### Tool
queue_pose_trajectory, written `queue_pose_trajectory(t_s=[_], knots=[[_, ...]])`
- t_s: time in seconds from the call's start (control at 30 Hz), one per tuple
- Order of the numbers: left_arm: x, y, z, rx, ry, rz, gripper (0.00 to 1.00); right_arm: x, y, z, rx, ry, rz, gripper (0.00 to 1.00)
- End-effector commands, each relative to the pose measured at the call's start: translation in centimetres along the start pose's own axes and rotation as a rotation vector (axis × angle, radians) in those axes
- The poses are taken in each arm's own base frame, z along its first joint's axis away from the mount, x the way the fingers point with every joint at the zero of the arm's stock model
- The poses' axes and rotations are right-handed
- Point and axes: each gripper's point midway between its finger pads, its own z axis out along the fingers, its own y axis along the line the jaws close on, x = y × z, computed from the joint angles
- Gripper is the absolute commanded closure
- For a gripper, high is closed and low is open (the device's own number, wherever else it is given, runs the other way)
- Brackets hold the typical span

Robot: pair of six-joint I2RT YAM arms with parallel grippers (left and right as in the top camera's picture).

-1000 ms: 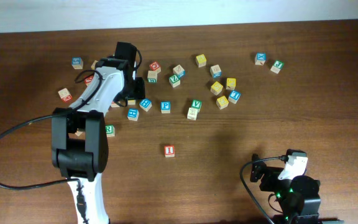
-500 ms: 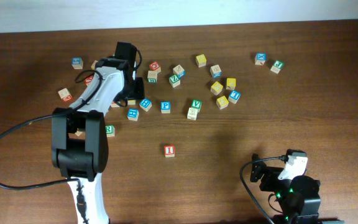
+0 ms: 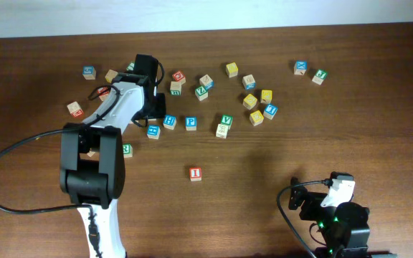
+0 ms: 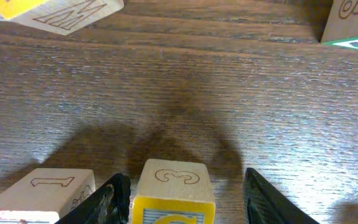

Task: Spell out ICRA
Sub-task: 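Grasp the yellow C block with the left gripper and lift, then carry the yellow C block and place it right of the red I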

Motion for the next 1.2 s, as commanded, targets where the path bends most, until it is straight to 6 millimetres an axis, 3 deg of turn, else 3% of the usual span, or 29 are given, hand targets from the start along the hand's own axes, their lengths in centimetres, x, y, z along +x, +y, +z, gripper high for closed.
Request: queue_pose_trajectory(t_s=[0.0, 0.27, 0.4, 0.7, 0.83, 0.9, 1.0, 1.1, 1.17], knots=[[0.0, 0.3, 0.5, -0.026, -0.002, 0.0, 0.51, -0.2, -0.3, -0.1, 0.016, -0.009, 0.0, 0.02], [0.2, 0.4, 0.5, -0.027, 0.004, 0.001, 0.62, -0.2, -0.3, -0.1, 0.016, -0.008, 0.0, 0.02], [0.2, 0.4, 0.5, -0.027, 0.004, 0.0, 0.77, -0.2, -0.3, -0.1, 0.016, -0.009, 0.0, 0.02], [0.2, 0.3, 0.3, -0.022, 0.005, 0.0, 0.79, -0.2, -0.3, -0.1, 0.016, -0.008, 0.0, 0.02], [-1.2, 0.2, -3.0, -0.009, -0.054, -0.007, 0.82, -0.2, -0.3, -0.1, 0.016, -0.009, 0.0, 0.02], [-2.2, 0.2, -6.6, 0.013, -0.12, -0.055, 0.82, -0.2, -0.3, -0.1, 0.016, -0.009, 0.0, 0.02], [-2.6, -1.4, -10.9, 0.135, -0.172, -0.053, 0.82, -0.2, -0.3, -0.1, 0.016, -0.009, 0.0, 0.02], [-1.2, -3.9, -15.0, 0.297, -0.147, -0.124, 0.86, -0.2, -0.3, -0.1, 0.016, -0.009, 0.0, 0.02], [1.3, -7.0, -15.9, 0.393, -0.064, -0.075, 0.86, -0.2, -0.3, -0.1, 0.016, -0.009, 0.0, 0.02]])
